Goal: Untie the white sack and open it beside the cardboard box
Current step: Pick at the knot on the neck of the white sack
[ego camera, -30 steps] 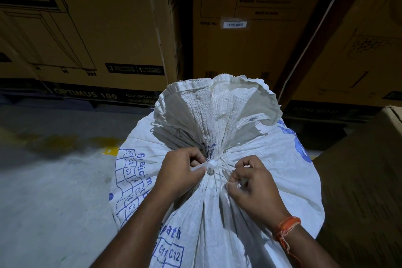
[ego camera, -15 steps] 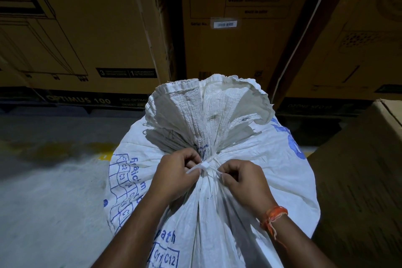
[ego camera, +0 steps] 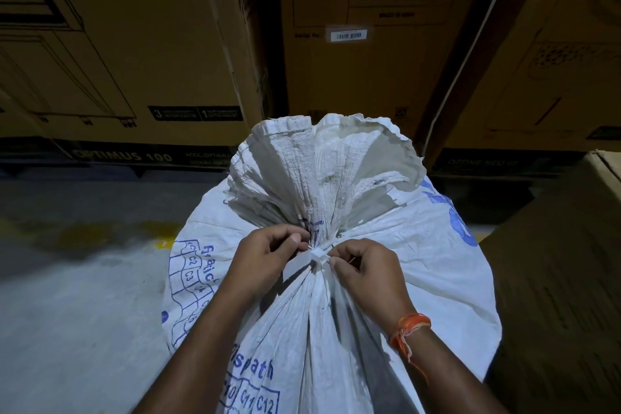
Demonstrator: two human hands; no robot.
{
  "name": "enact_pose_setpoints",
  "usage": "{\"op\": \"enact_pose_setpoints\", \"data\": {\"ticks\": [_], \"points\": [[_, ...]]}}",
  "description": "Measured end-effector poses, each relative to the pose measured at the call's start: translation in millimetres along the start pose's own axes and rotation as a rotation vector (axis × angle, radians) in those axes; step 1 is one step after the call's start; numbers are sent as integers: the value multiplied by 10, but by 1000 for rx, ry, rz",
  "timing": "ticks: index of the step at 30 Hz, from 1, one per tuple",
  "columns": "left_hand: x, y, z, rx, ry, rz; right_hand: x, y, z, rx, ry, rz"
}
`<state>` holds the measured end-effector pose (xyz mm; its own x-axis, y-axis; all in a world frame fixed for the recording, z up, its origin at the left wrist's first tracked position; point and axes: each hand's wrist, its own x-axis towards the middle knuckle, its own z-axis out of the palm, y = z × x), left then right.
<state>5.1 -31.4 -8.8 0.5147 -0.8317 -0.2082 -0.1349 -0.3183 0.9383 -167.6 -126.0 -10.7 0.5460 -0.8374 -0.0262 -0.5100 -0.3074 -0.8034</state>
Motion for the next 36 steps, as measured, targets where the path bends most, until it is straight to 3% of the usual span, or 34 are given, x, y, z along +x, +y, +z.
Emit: {"op": "enact_pose_setpoints", "data": {"ticks": [5,12,21,36], "points": [[-54,8,4,82,-49,27,-7,-14,7,11,-4,14],[-98,-39,179,318,143,121,-3,3,31,-42,-10,6],[-113,-68,193,198,140,74,-6,12,82,-46,9,6],[-110,-85,158,228,144,78,-31,-43,29,-18,13,23]]}}
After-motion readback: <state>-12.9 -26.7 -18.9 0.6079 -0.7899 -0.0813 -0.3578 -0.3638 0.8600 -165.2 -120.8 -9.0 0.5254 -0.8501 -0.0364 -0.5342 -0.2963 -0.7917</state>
